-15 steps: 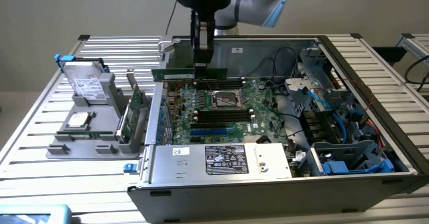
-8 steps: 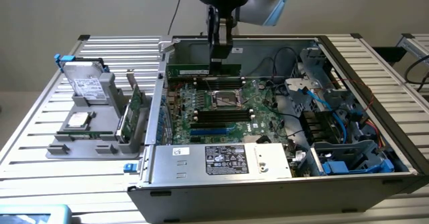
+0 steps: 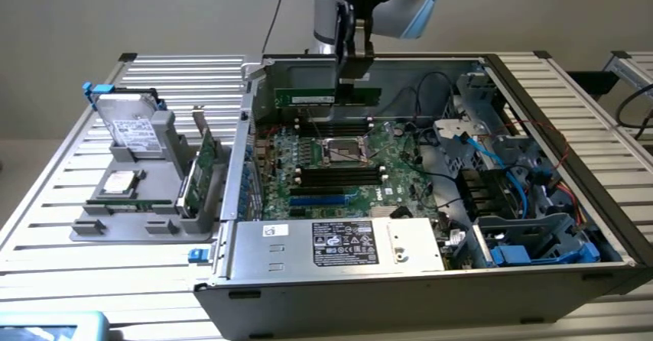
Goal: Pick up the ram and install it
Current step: 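Pick up the ram and move it above insertion slot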
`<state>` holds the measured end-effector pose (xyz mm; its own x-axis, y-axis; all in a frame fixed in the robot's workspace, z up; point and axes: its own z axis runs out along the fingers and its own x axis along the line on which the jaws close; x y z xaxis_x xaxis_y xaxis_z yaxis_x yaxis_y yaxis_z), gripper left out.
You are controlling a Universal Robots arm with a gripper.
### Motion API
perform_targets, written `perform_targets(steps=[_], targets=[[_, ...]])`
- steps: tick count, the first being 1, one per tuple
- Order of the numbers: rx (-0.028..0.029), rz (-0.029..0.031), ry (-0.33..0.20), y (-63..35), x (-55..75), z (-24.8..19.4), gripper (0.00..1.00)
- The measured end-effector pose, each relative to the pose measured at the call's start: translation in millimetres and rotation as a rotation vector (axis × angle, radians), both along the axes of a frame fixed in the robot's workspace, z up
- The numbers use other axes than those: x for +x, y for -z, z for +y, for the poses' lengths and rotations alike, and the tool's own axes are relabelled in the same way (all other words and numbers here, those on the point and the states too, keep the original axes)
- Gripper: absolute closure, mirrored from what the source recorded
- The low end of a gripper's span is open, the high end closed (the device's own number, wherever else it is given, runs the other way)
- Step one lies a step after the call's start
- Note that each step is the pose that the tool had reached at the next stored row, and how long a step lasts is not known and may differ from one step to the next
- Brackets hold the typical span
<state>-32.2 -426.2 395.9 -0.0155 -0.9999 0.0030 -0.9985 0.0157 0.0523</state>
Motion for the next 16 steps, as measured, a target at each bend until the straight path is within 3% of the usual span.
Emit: perform_targets(steps=[4, 9, 12, 16], targets=[[0.0001, -0.0006, 0.000, 1.2, 10.2, 11.9, 0.87], [-0.0001, -0.0010, 0.000, 3.3, 26.4, 23.9, 0.87], [-0.0011, -0.0023, 0.000, 5.9, 29.6, 32.1, 0.87], [-0.0013, -0.0055, 0.000, 6.9, 29.7, 33.8, 0.87]])
